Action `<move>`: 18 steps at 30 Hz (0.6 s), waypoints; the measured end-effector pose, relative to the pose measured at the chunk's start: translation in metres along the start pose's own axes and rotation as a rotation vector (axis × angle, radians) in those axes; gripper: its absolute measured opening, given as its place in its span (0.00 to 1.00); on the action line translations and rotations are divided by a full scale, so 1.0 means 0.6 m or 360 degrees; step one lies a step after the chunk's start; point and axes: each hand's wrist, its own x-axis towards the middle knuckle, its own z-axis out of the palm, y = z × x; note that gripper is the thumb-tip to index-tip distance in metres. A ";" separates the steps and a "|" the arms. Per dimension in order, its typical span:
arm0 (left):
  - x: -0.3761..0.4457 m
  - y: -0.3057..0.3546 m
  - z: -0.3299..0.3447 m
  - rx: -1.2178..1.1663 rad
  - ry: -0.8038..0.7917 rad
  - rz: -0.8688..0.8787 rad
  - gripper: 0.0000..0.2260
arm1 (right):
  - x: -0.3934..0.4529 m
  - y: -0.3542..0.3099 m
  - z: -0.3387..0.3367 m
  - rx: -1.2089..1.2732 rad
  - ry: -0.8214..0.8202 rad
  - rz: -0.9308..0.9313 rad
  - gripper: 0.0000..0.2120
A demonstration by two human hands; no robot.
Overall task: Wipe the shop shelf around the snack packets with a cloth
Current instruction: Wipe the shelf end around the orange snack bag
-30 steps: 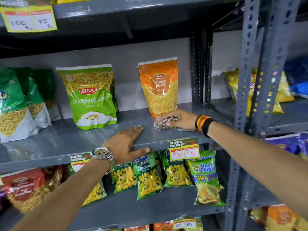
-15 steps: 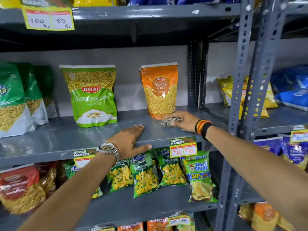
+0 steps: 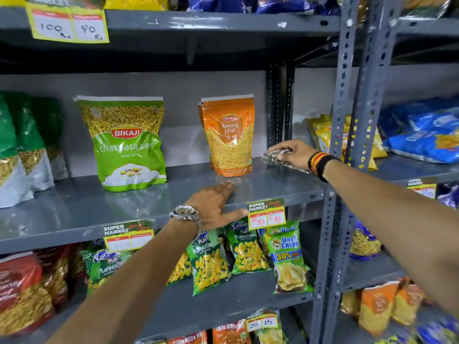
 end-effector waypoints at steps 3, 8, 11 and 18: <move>0.032 0.021 0.011 0.0050 -0.0031 0.0079 0.46 | 0.054 0.028 0.017 0.0026 0.0093 0.0071 0.14; 0.050 0.019 0.027 0.0065 0.0001 0.0109 0.46 | 0.161 0.096 0.045 -0.0082 0.0064 0.0099 0.14; 0.049 0.018 0.031 0.0076 0.0042 0.0116 0.45 | 0.236 0.141 0.054 -0.0112 0.0041 0.0131 0.14; 0.048 0.018 0.034 0.0099 0.0112 0.0123 0.42 | 0.366 0.233 0.104 -0.0096 -0.0108 0.0248 0.16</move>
